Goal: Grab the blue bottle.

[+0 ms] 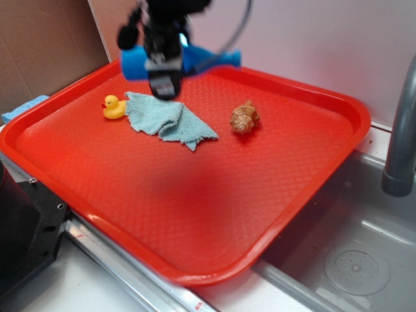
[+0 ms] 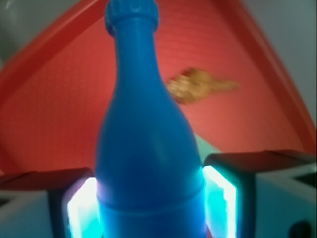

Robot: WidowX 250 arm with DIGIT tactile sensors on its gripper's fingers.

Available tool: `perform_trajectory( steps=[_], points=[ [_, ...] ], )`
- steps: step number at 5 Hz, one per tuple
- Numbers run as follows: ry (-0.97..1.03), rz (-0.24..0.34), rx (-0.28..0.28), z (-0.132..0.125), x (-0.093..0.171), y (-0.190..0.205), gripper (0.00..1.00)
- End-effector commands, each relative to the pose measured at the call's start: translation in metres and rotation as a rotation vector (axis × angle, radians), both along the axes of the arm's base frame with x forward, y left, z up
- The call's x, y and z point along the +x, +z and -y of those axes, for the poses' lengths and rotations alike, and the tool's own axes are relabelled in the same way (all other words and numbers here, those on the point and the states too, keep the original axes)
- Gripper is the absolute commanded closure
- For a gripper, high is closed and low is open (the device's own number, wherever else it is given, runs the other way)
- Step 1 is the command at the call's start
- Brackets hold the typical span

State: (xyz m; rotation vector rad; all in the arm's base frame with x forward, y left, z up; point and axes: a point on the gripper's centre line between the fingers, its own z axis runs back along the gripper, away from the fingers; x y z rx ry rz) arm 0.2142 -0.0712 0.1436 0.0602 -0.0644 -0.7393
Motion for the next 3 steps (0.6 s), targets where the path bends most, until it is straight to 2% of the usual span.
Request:
perform_trajectory(
  steps=[1, 2, 3],
  points=[
    [0.502, 0.042, -0.007, -0.0156, -0.0275, 0.0385, 1.0],
    [0.752, 0.0, -0.009, -0.0205, -0.0307, 0.0404, 1.0],
    [0.723, -0.036, -0.071, -0.0111, -0.0217, 0.0317, 1.0]
  ],
)
